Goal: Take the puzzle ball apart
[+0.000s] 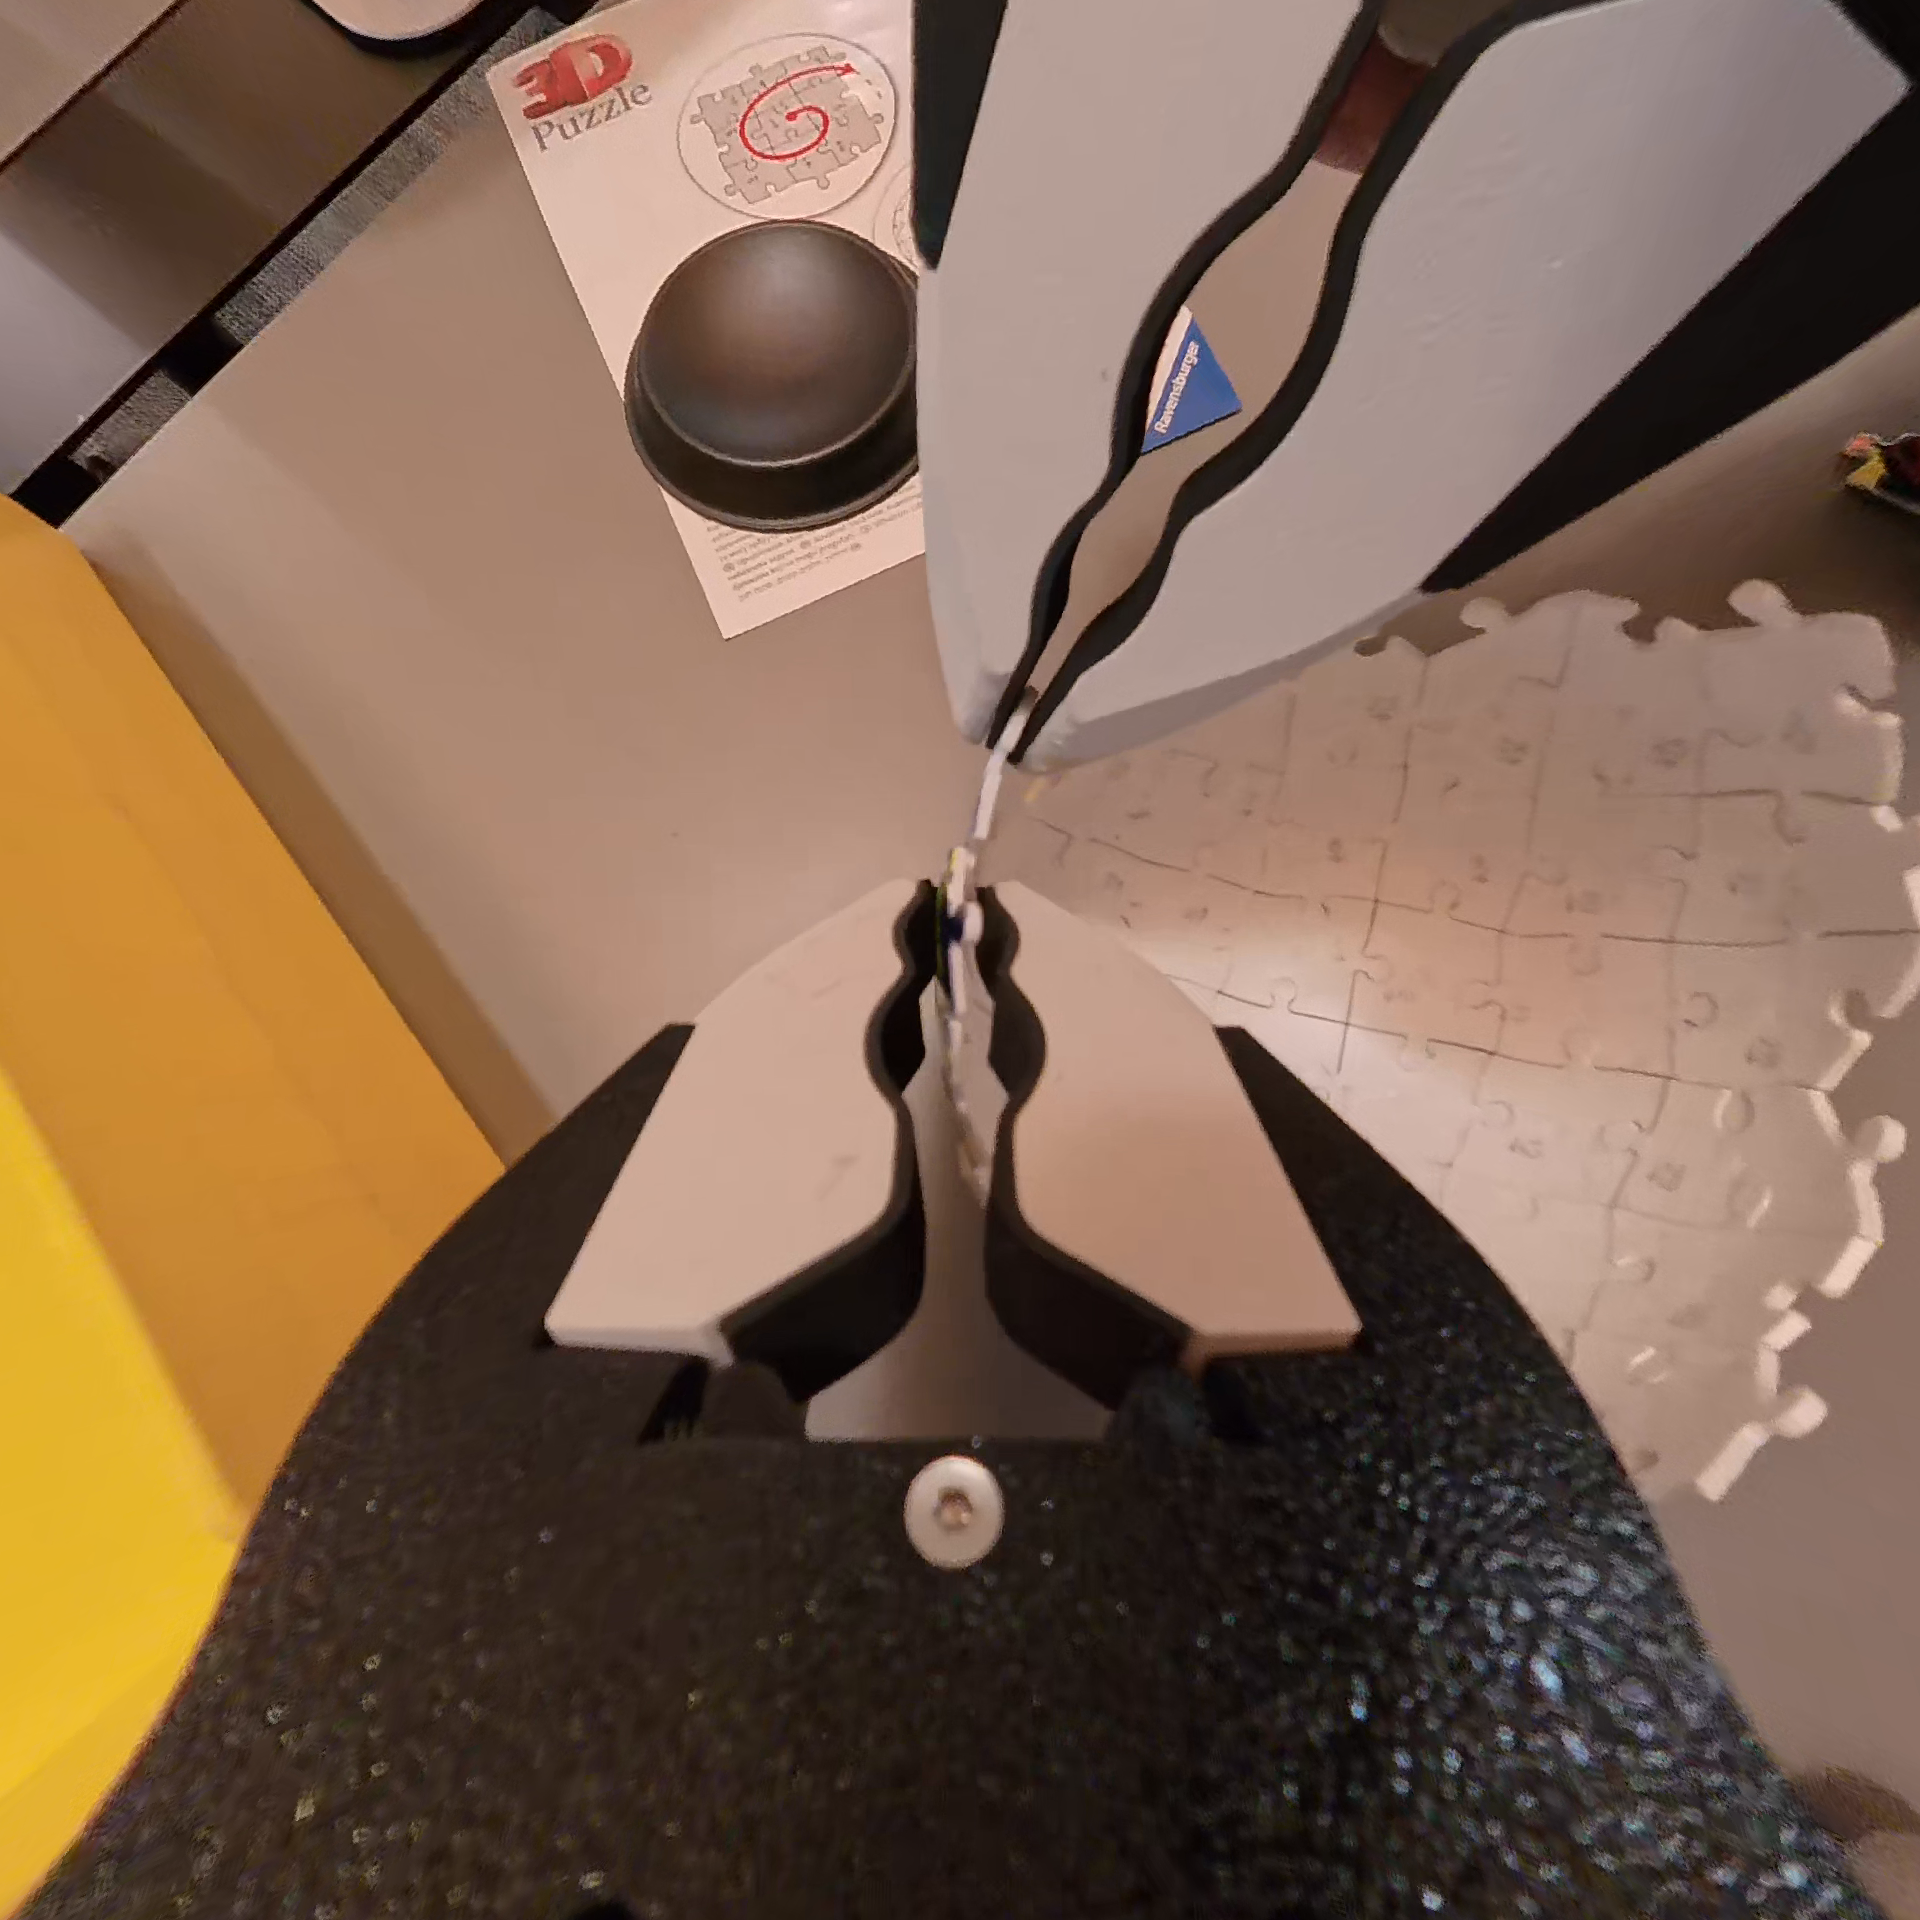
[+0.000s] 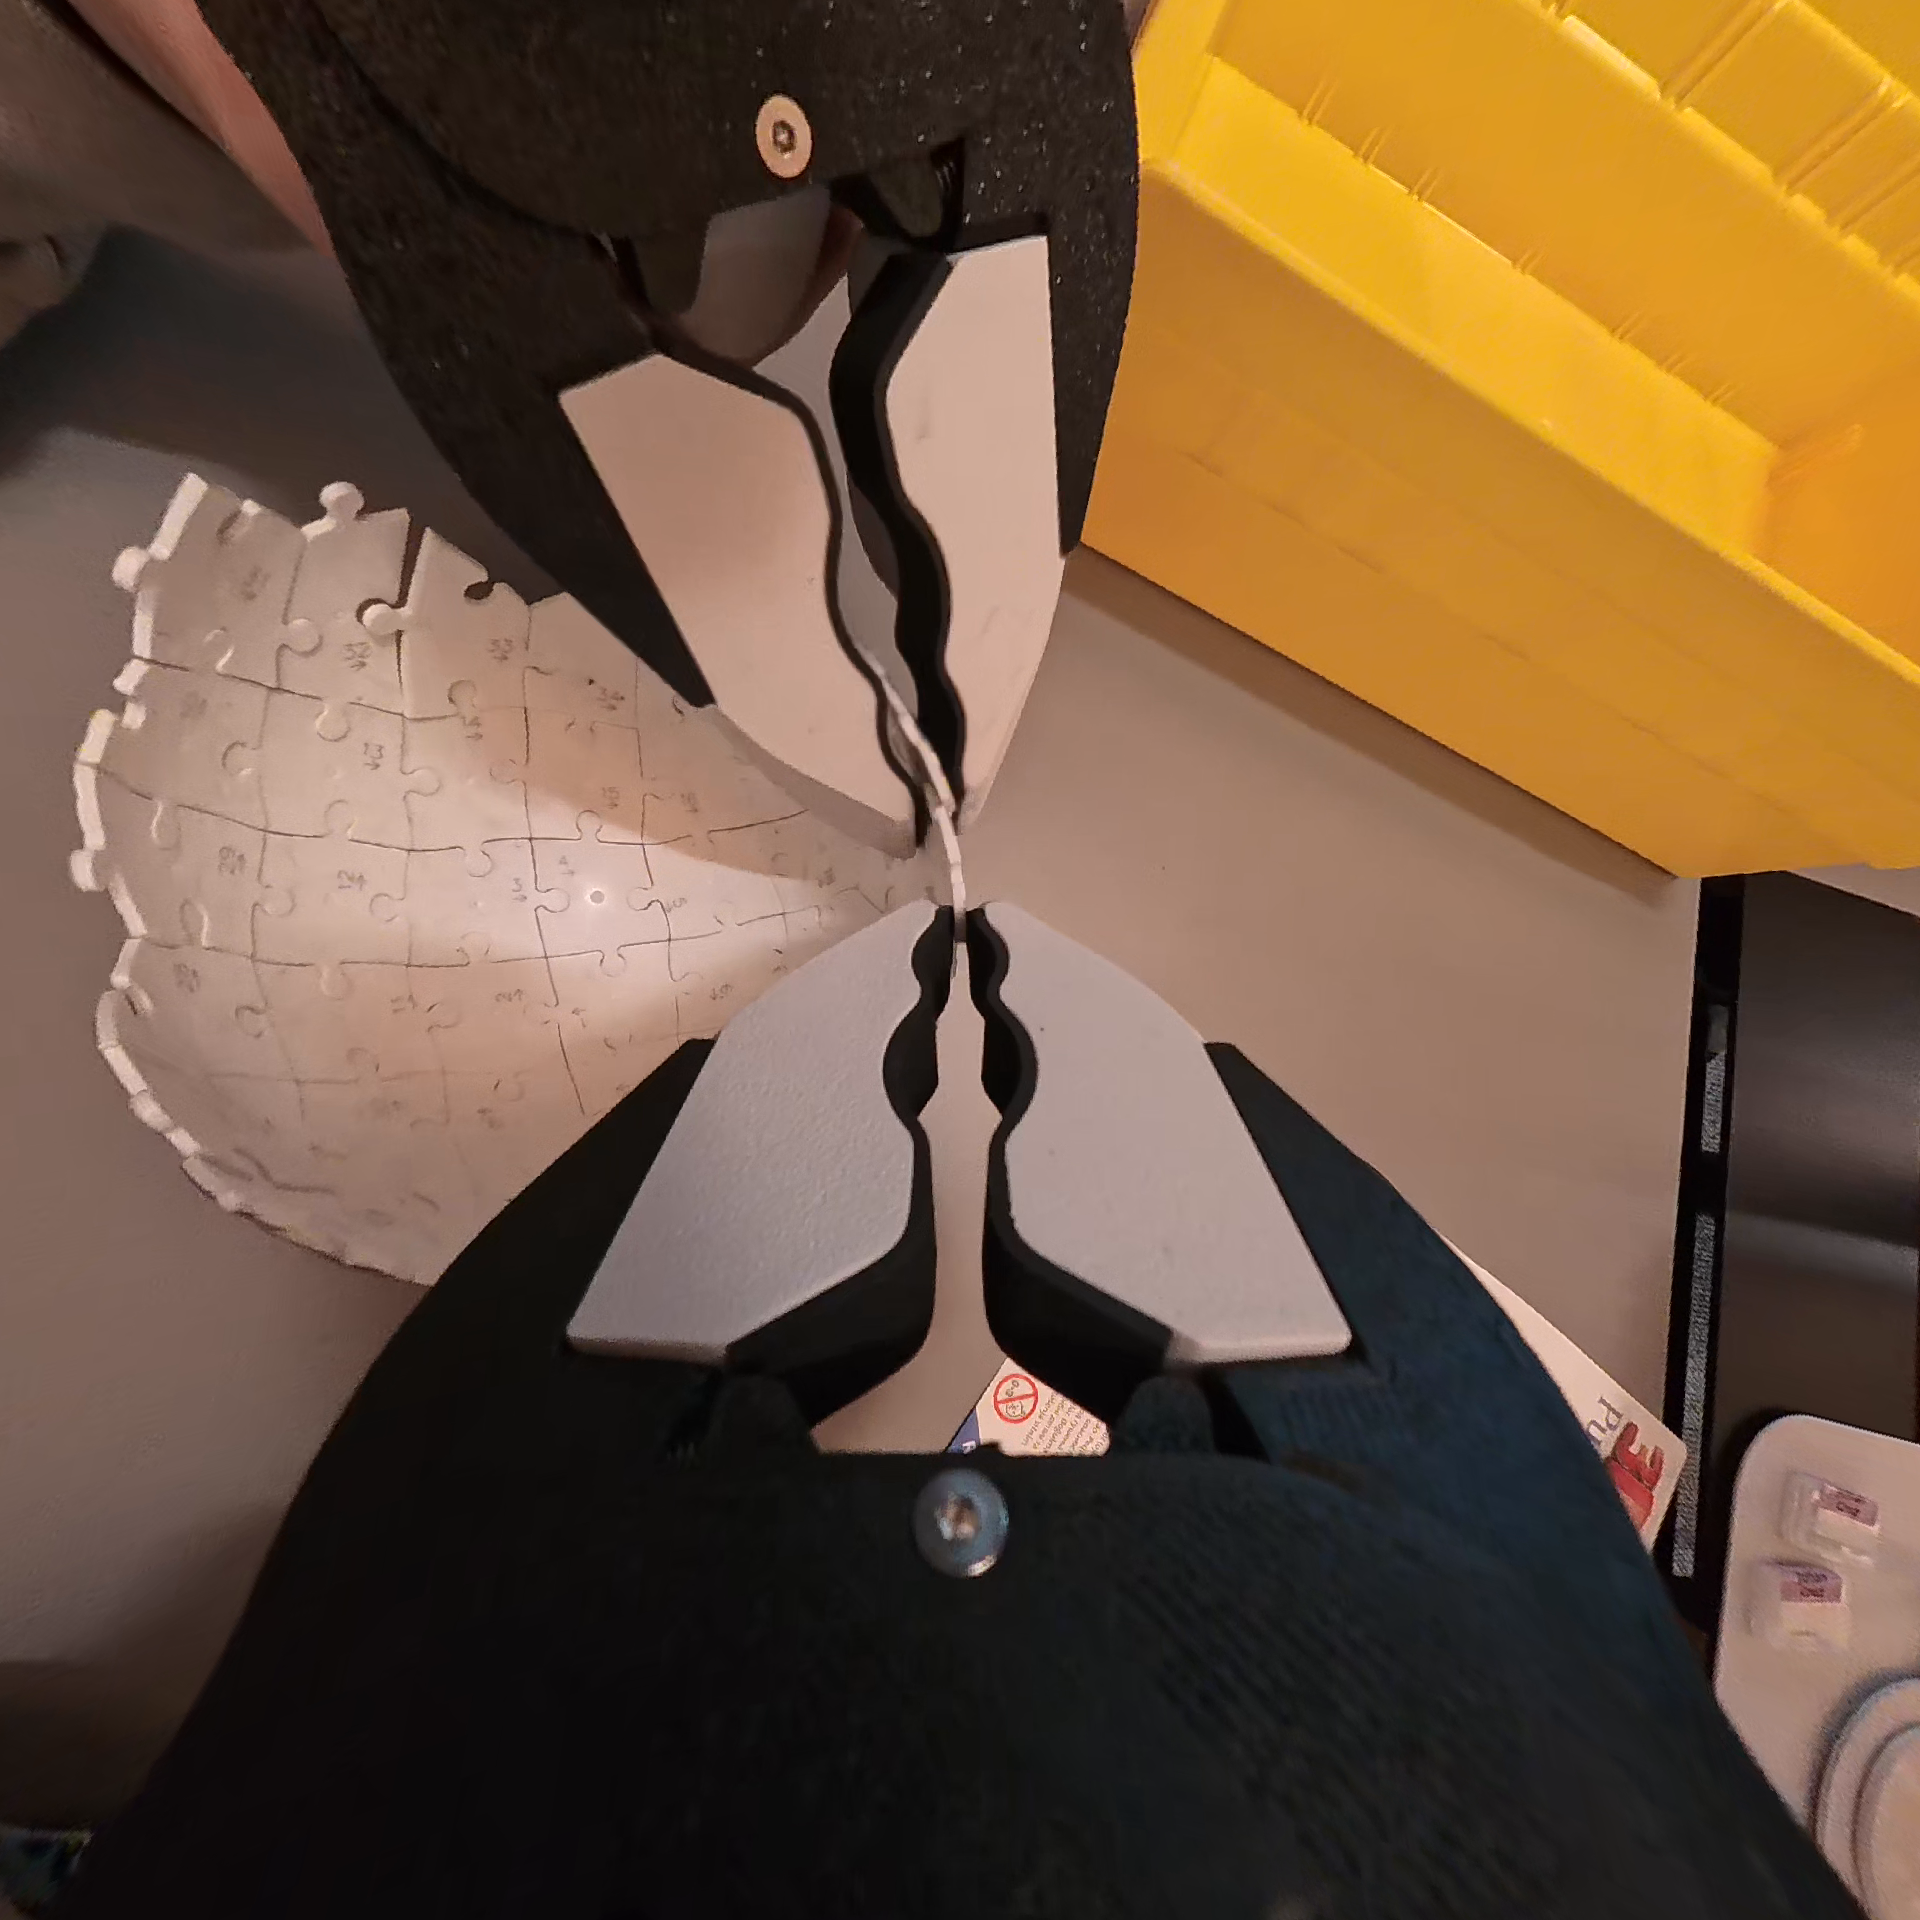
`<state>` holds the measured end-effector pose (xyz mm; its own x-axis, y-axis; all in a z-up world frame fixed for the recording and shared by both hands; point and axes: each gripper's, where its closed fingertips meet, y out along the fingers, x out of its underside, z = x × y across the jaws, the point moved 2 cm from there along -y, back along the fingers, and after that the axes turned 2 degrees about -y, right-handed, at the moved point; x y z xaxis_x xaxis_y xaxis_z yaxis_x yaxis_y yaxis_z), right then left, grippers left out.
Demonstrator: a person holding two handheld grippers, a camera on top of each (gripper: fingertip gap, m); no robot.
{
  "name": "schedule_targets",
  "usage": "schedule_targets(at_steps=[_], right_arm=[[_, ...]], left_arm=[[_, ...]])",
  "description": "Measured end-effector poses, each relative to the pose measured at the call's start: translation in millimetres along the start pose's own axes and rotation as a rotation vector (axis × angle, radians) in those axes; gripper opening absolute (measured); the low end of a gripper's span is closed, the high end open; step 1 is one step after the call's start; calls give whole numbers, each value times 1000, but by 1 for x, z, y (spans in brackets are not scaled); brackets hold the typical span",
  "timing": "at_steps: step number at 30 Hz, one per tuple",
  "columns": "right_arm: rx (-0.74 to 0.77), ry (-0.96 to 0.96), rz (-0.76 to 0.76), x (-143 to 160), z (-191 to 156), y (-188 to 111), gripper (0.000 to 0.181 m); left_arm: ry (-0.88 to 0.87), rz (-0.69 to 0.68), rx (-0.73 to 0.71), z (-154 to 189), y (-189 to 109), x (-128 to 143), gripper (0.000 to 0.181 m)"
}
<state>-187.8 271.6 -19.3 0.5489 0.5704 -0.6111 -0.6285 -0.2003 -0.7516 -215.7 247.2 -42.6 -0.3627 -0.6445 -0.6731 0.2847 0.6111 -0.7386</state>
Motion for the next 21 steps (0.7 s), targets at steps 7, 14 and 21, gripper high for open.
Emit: schedule_targets(at_steps=[7,14,21], right_arm=[[-12,-8,-9,2,-2,1,3],[-10,-41,-7,2,-3,7,20],[-70,-23,3,3,-4,16,18]], left_arm=[[15,-15,6,2,1,1,3],[6,-13,18,3,0,1,3],[15,-10,47,8,2,1,3]])
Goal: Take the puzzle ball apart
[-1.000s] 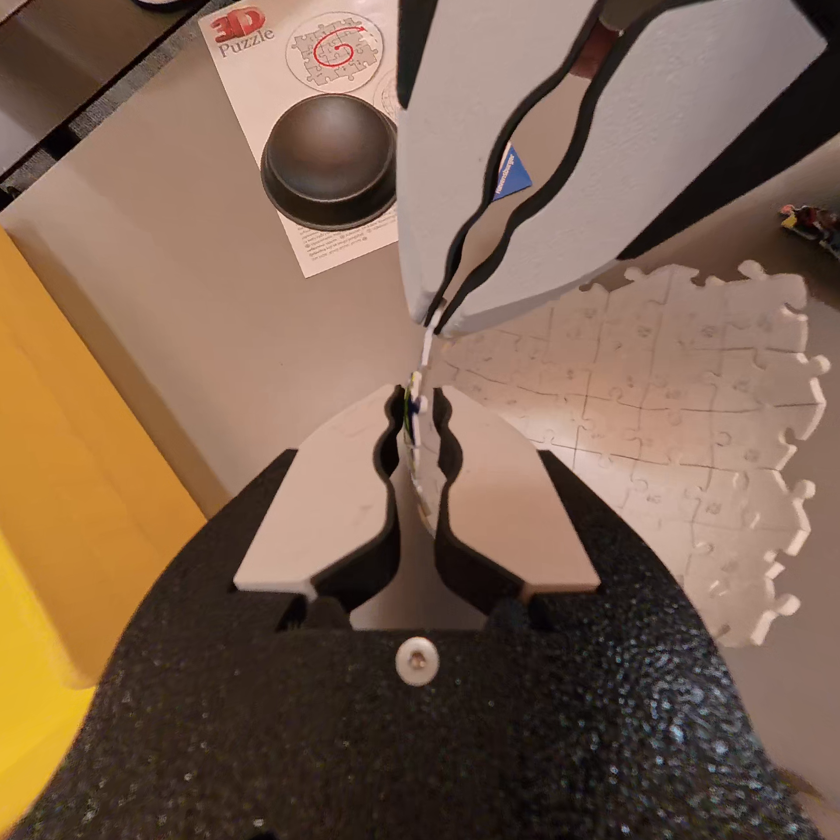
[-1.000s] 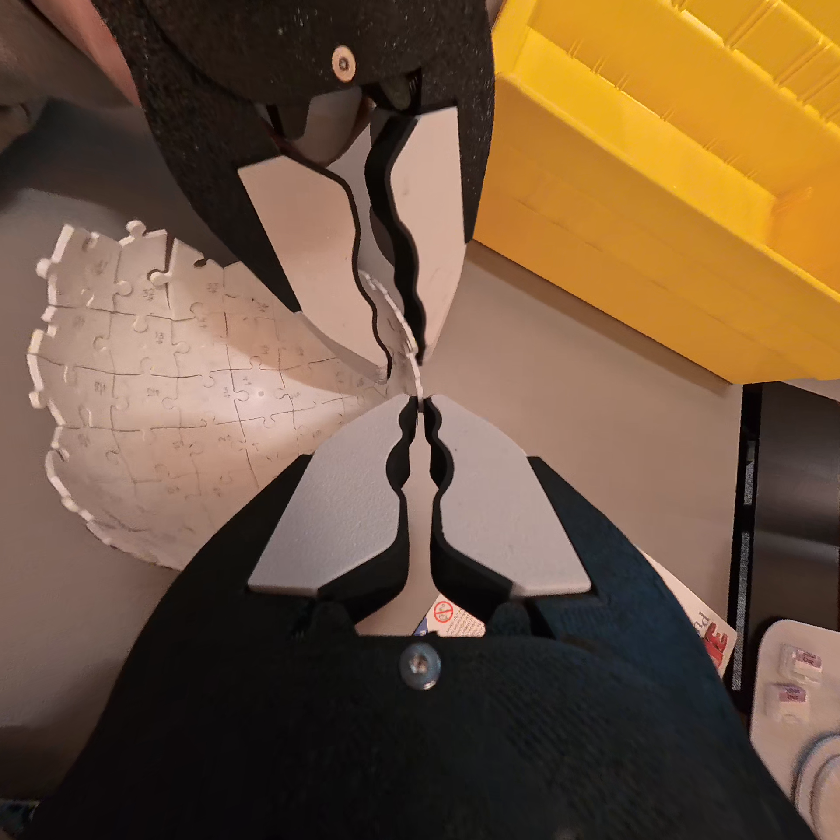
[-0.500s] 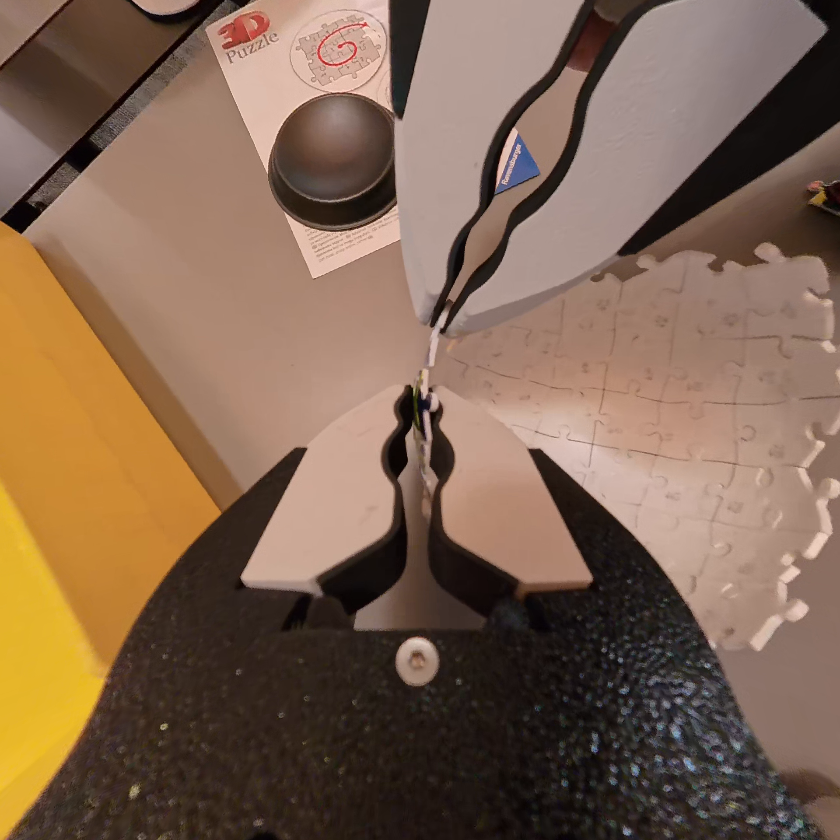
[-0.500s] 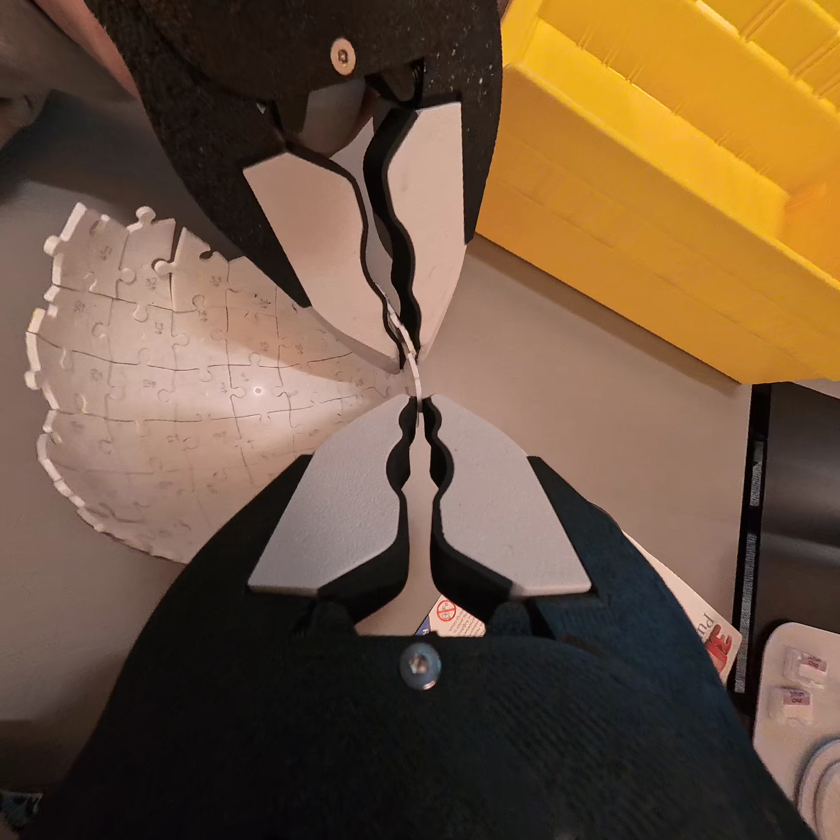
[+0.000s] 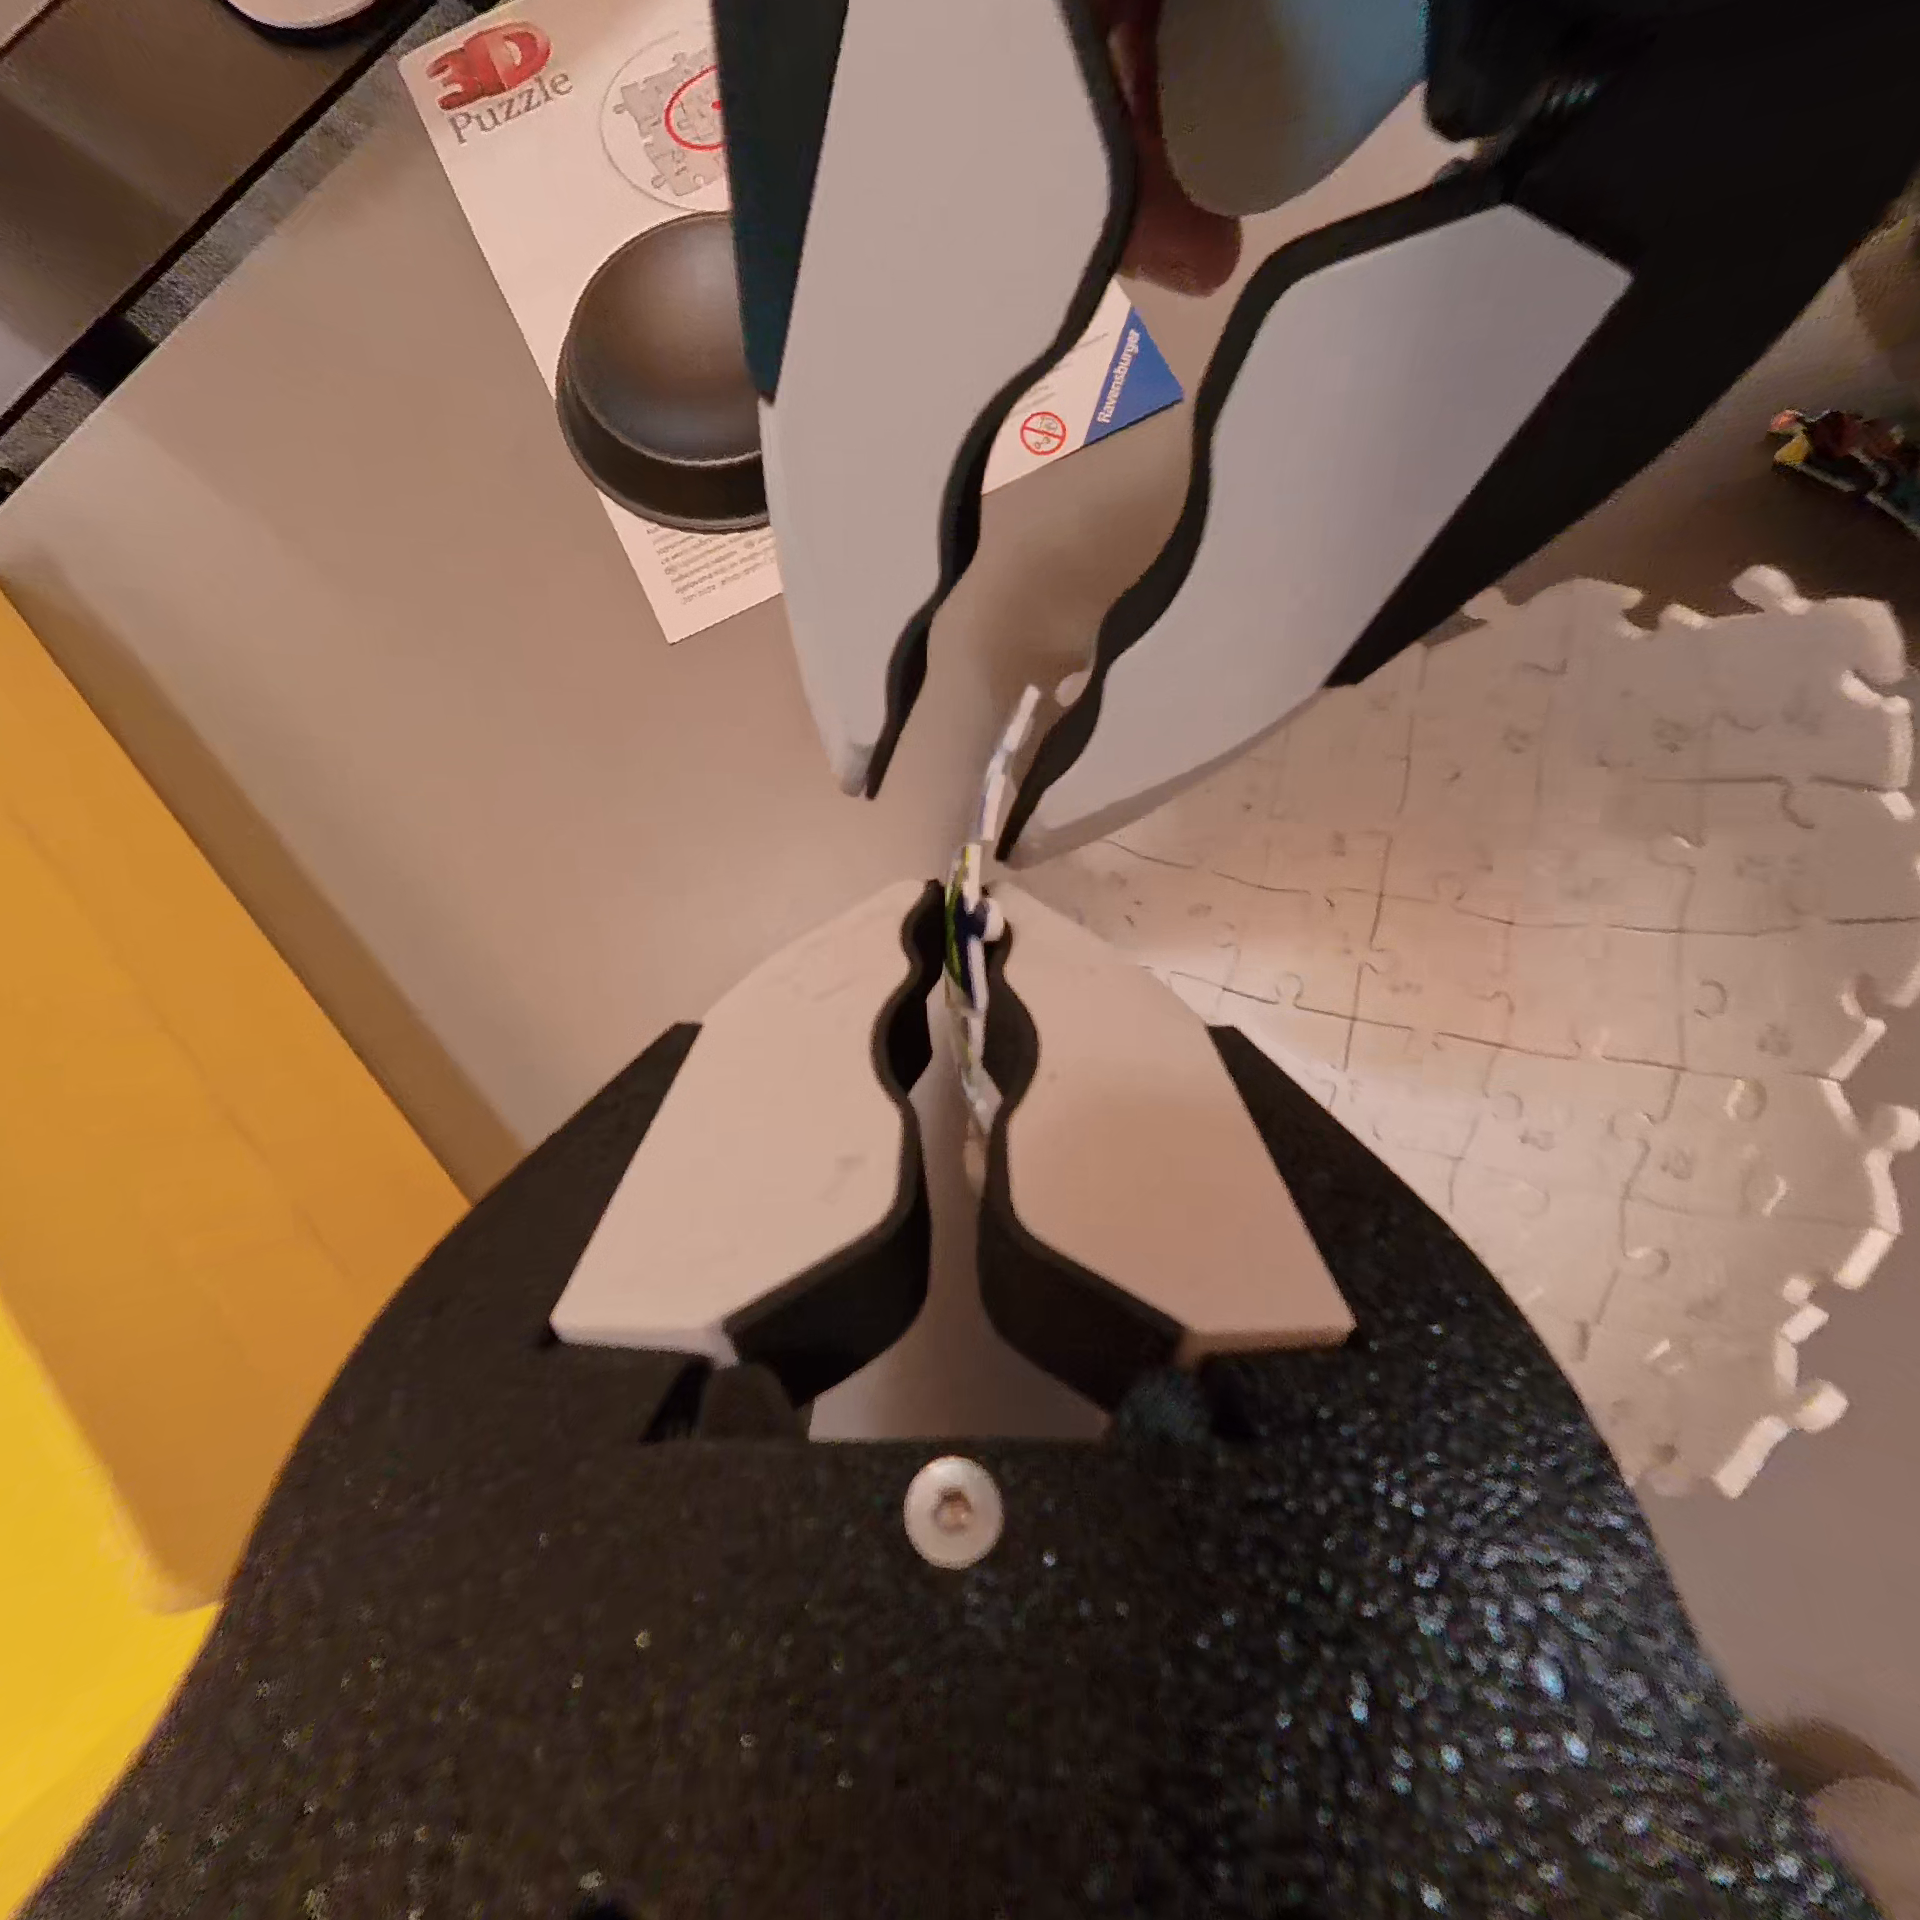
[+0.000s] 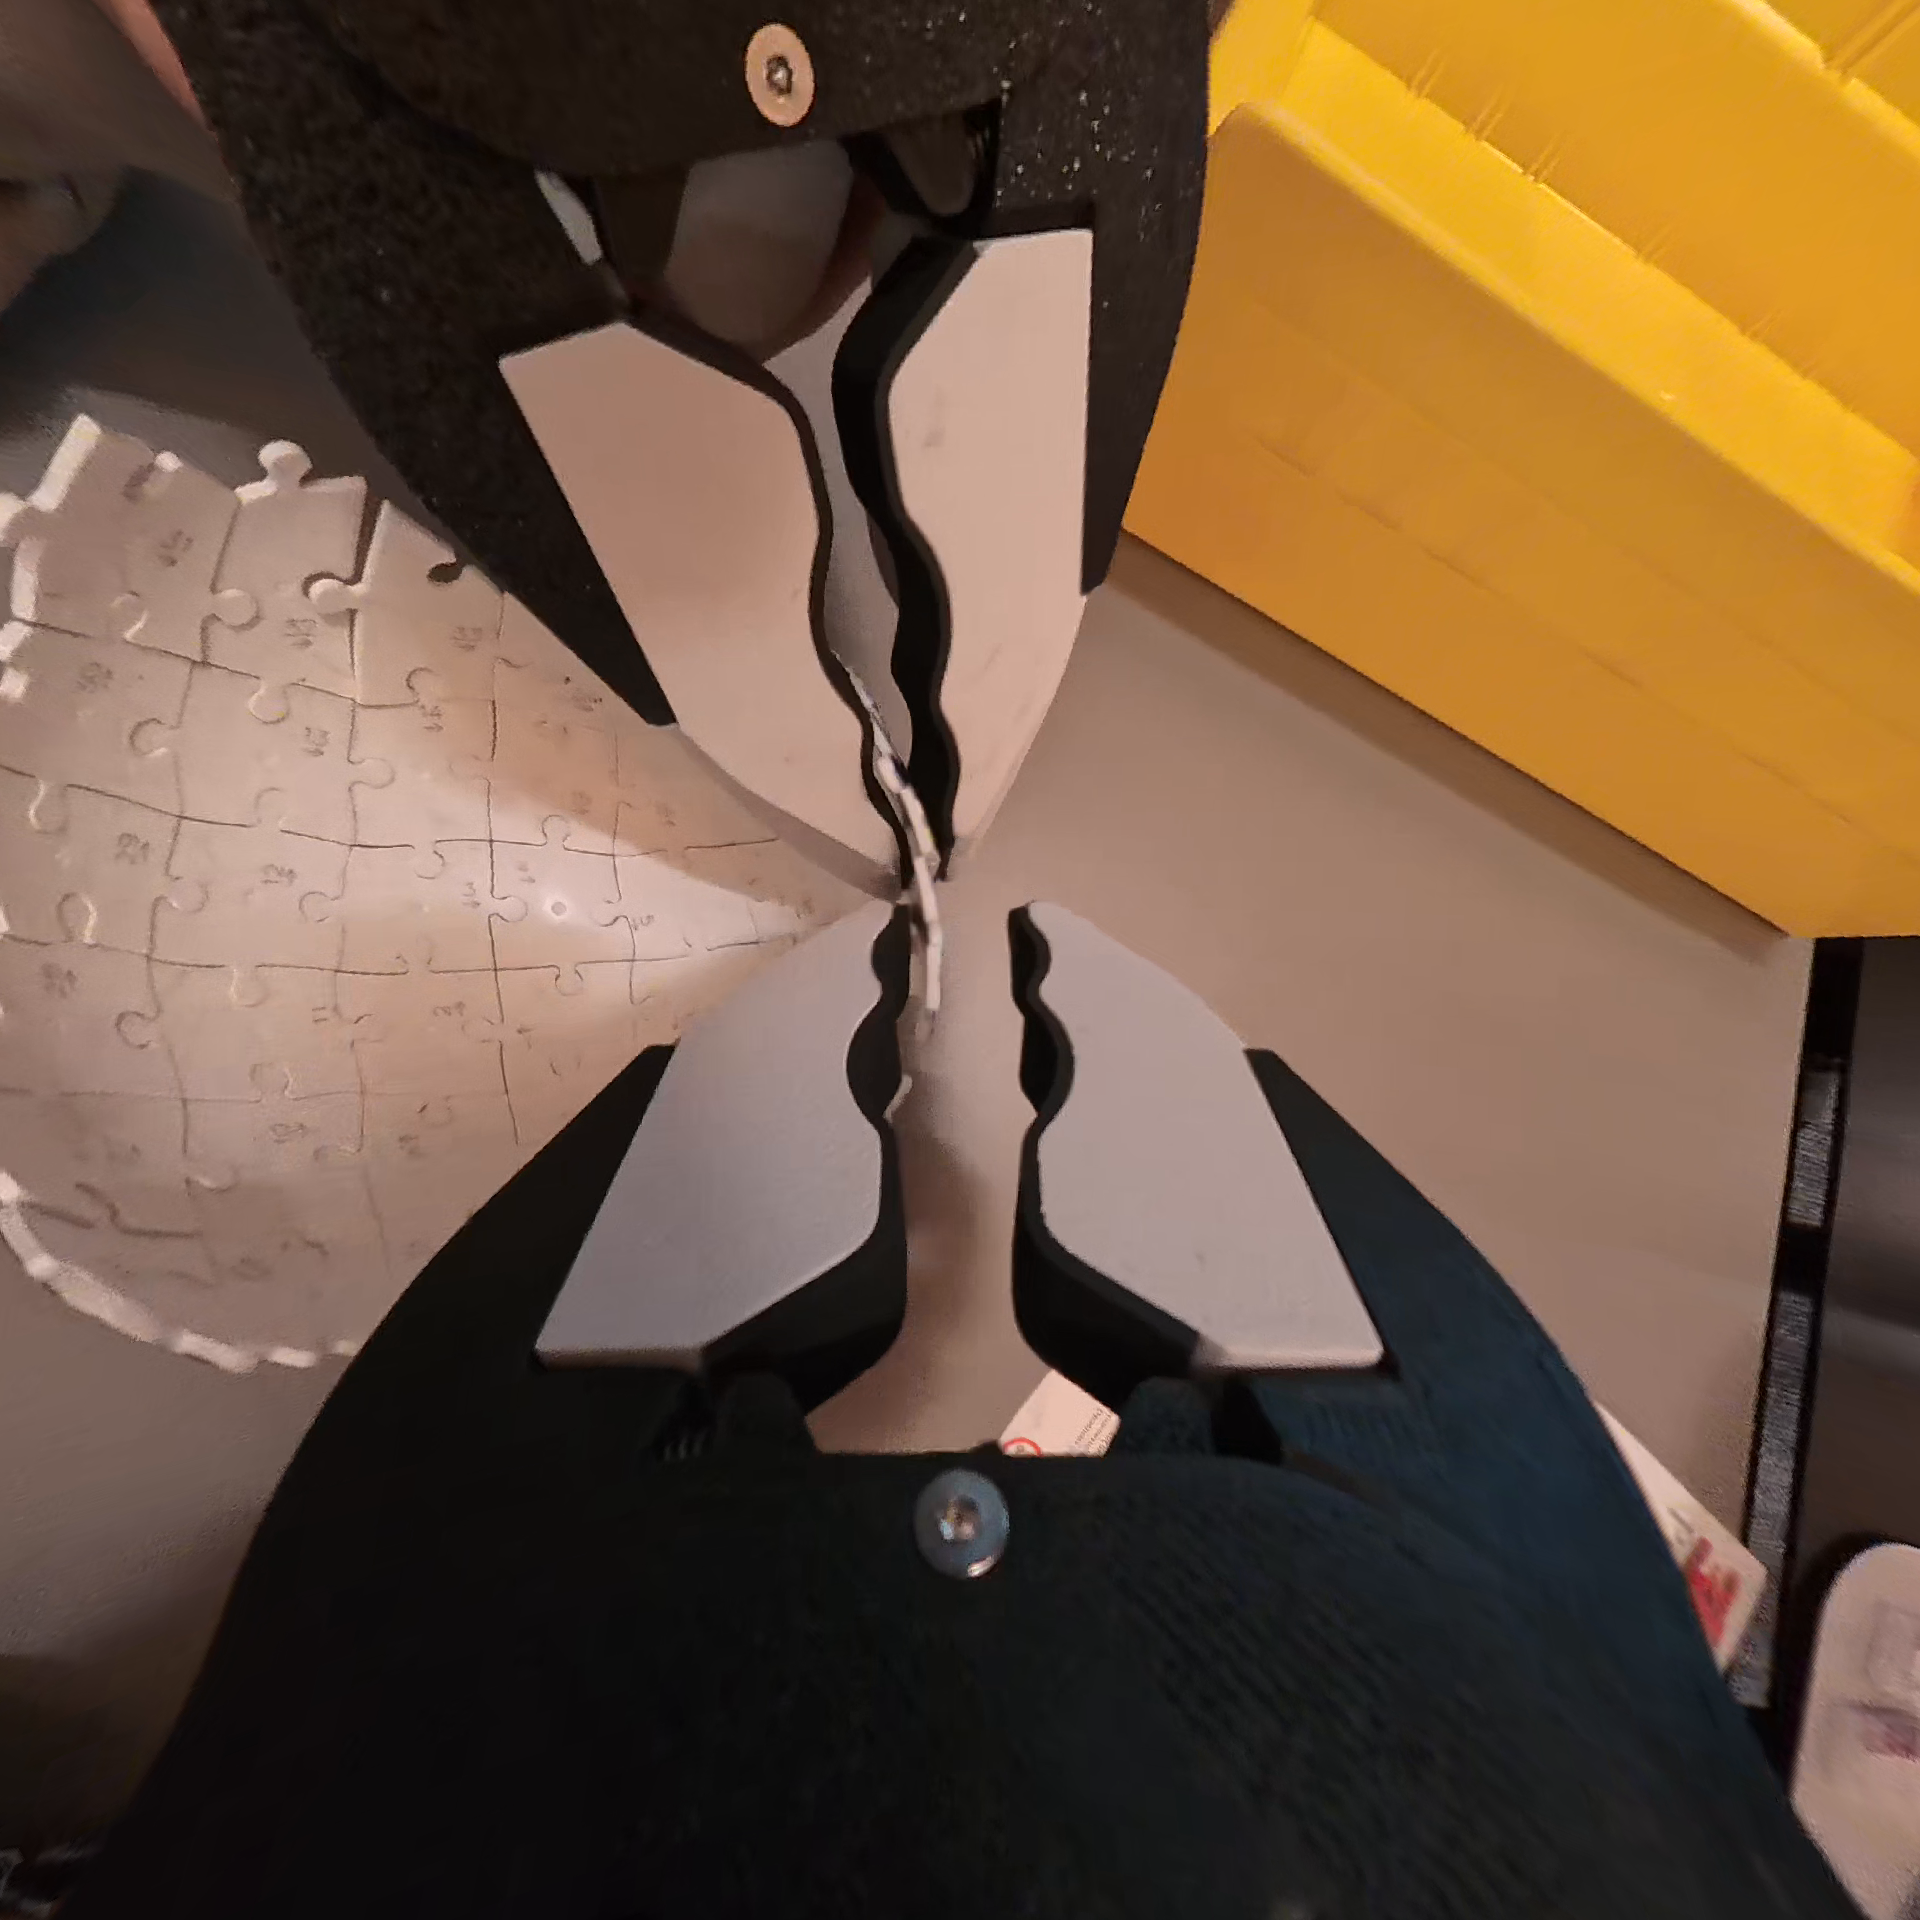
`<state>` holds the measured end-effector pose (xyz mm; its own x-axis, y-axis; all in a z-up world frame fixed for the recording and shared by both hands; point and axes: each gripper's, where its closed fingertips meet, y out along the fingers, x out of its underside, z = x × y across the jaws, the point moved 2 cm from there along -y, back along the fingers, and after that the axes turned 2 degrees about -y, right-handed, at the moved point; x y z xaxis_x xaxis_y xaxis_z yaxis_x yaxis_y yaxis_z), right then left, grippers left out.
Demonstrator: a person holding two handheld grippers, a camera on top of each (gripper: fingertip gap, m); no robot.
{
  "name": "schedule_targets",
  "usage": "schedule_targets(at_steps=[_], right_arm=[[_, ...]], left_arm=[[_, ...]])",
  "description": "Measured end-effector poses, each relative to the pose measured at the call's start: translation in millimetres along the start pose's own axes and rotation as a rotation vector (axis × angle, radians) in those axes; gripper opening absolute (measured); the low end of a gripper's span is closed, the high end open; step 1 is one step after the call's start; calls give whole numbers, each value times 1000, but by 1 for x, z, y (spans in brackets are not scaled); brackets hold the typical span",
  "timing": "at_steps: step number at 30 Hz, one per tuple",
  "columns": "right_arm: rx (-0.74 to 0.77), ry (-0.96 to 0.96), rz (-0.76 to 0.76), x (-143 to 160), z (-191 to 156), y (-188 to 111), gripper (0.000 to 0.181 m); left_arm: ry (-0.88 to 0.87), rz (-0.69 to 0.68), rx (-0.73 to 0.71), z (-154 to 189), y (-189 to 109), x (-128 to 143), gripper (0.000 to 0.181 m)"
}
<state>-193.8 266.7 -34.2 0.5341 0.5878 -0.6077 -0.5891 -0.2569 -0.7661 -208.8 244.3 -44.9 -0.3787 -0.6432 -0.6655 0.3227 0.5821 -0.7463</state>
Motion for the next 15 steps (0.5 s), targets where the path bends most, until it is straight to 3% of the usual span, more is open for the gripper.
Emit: schedule_targets(at_steps=[4,15], right_arm=[[-47,6,8,-1,-6,2,4],[-76,34,22,0,-7,3,3]], left_arm=[[-18,-7,4,0,1,1,3],[10,-6,13,1,2,2,4]])
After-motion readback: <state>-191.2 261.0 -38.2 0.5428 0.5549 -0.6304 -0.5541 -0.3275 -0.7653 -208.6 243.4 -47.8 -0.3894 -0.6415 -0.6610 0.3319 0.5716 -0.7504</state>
